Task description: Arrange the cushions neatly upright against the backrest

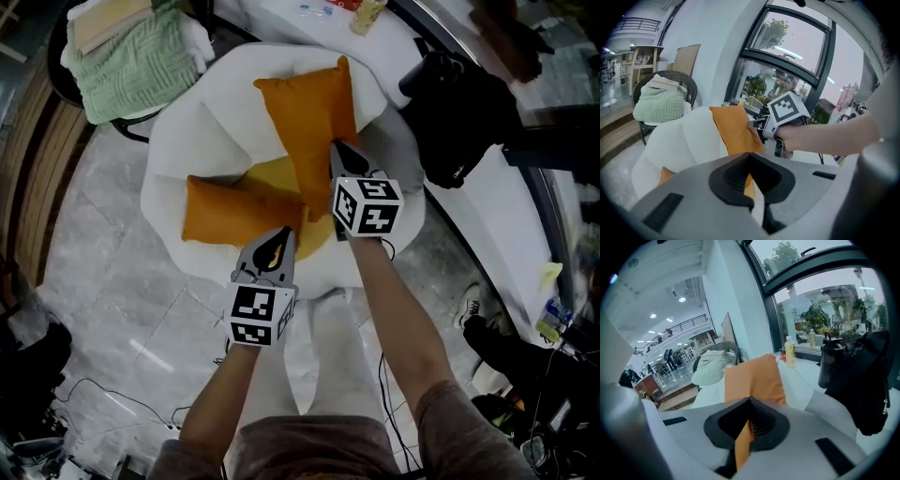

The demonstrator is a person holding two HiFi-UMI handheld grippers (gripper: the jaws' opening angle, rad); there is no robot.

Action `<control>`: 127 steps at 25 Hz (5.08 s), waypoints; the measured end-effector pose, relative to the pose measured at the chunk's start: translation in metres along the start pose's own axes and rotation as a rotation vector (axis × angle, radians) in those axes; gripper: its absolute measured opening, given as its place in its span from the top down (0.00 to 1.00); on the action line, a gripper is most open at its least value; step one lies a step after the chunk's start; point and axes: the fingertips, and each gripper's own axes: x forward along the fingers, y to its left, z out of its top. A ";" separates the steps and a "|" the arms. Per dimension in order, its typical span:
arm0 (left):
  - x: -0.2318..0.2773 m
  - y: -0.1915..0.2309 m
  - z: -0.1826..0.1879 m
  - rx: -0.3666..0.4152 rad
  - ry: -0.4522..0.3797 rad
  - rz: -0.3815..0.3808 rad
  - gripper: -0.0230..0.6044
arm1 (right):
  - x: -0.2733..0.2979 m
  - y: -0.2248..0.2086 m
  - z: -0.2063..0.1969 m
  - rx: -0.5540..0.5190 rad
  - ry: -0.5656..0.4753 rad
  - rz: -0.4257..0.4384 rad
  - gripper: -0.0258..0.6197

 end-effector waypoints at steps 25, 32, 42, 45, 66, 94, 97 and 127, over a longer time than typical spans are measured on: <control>0.007 0.035 -0.057 -0.109 0.034 0.046 0.96 | 0.069 0.030 -0.057 0.012 0.121 0.116 0.93; 0.008 0.038 -0.066 -0.121 0.044 0.047 0.96 | 0.071 0.036 -0.075 -0.035 0.150 0.132 0.93; 0.006 0.041 -0.071 -0.126 0.045 0.052 0.96 | 0.069 0.060 -0.046 0.082 0.058 0.215 0.93; 0.004 0.044 -0.072 -0.133 0.045 0.055 0.96 | 0.071 0.059 -0.047 0.007 0.085 0.196 0.93; -0.013 0.041 -0.070 -0.152 0.020 0.045 0.96 | 0.026 0.068 -0.106 -0.061 0.182 0.206 0.93; -0.115 0.138 -0.160 -0.343 -0.038 0.184 0.96 | 0.070 0.244 -0.247 -0.660 0.514 0.478 0.65; -0.109 0.144 -0.171 -0.349 -0.032 0.172 0.96 | 0.082 0.240 -0.260 -0.655 0.527 0.452 0.65; -0.089 0.145 -0.185 -0.339 0.001 0.111 0.96 | 0.095 0.227 -0.274 -0.441 0.526 0.365 0.93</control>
